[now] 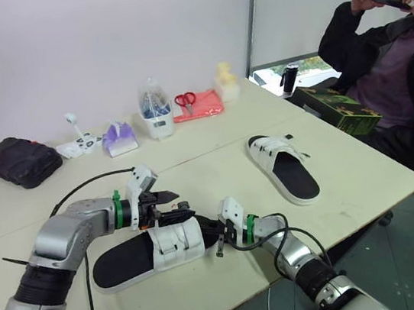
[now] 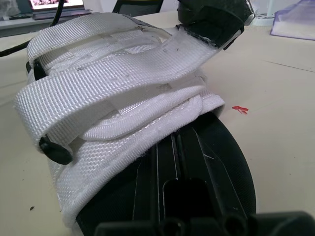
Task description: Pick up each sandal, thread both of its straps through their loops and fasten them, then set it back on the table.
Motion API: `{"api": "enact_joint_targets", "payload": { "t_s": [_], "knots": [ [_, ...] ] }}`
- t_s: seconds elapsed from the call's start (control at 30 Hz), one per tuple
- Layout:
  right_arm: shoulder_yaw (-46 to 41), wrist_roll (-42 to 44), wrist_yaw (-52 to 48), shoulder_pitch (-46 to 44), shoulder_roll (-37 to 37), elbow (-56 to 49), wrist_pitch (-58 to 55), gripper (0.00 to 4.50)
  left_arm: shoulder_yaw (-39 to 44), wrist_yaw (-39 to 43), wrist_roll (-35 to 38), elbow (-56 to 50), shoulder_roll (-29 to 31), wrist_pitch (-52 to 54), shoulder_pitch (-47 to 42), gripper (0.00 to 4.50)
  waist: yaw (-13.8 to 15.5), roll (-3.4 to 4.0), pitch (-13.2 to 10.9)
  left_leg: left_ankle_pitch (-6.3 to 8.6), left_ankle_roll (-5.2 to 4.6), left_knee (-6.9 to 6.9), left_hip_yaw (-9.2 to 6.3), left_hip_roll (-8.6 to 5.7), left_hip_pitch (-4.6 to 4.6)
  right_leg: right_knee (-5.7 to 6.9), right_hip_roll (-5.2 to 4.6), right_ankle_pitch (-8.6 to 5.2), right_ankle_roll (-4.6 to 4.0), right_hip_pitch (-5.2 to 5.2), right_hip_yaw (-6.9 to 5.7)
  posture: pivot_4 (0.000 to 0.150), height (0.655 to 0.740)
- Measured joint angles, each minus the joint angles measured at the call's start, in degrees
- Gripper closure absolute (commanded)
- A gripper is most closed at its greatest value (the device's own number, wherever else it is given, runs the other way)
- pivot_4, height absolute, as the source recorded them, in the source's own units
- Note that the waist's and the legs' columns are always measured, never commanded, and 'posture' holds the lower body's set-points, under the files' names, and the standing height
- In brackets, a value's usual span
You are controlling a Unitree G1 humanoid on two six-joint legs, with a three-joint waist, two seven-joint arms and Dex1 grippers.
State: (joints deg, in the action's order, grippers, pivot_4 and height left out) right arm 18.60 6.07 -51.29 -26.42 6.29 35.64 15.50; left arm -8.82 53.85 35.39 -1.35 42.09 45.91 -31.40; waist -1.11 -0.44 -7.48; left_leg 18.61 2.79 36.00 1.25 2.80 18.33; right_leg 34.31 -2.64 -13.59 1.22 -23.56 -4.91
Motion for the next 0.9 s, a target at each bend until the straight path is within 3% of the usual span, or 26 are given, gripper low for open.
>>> {"api": "enact_joint_targets", "payload": {
  "t_s": [0.03, 0.2, 0.27, 0.47, 0.7, 0.9],
  "knots": [
    [0.0, 0.0, 0.1, 0.0, 0.0, 0.0, 0.0, 4.5, 0.0, 0.1, -0.5, 0.6, -0.8, -0.3, -0.1, 0.97, 0.0, 0.0, 0.0, 0.0, 0.0, 0.0, 0.0, 0.02, 0.0, 0.0, -0.01, 0.0, 0.0, 0.0, 0.0, 0.15, 0.74],
    [0.0, 0.0, 0.1, 0.0, -0.2, 0.0, 0.0, 4.5, 0.0, 0.9, -1.6, 0.9, -2.8, -0.3, -0.1, 3.62, -0.1, -0.04, 0.0, 0.0, 0.0, -0.05, 0.02, 0.03, 0.0, 0.04, 0.0, 0.01, 0.03, -0.01, 0.01, 0.15, 0.74],
    [0.0, 0.0, 0.1, 0.0, -0.2, 0.0, 0.0, 4.5, 0.0, 1.0, -2.3, 0.9, -2.8, -0.3, -0.1, 4.46, -0.1, -0.04, 0.0, 0.0, 0.0, -0.06, 0.0, 0.03, -0.01, 0.06, 0.01, 0.01, 0.03, -0.01, 0.0, 0.15, 0.74],
    [0.0, 0.0, 0.2, 0.0, -0.2, 0.0, 0.0, 4.5, 1.4, 1.6, -1.6, -0.4, -3.6, 1.0, -0.1, 4.46, -0.1, -0.04, 0.0, 0.0, 0.0, -0.05, 0.01, 0.04, -0.01, 0.04, 0.01, 0.01, 0.03, -0.01, 0.0, 0.15, 0.74],
    [0.0, 0.0, 0.3, 0.0, -0.2, 0.0, 0.0, 4.5, 9.6, -0.1, 9.2, -5.6, -5.4, 11.2, -2.9, 4.46, -0.1, -0.07, -0.1, 0.0, -0.01, -0.02, -0.01, 0.0, -0.01, 0.05, 0.03, 0.01, 0.03, 0.02, 0.0, 0.15, 0.74],
    [0.0, 0.0, 0.5, -0.1, -0.3, 0.1, 0.0, 4.5, 8.5, -1.5, 3.7, -0.6, -5.3, 7.6, -3.2, 4.46, 0.0, -0.07, -0.1, 0.0, 0.0, 0.02, -0.01, -0.03, -0.02, 0.07, 0.08, 0.01, 0.03, 0.02, 0.0, 0.15, 0.74]
  ]
}}
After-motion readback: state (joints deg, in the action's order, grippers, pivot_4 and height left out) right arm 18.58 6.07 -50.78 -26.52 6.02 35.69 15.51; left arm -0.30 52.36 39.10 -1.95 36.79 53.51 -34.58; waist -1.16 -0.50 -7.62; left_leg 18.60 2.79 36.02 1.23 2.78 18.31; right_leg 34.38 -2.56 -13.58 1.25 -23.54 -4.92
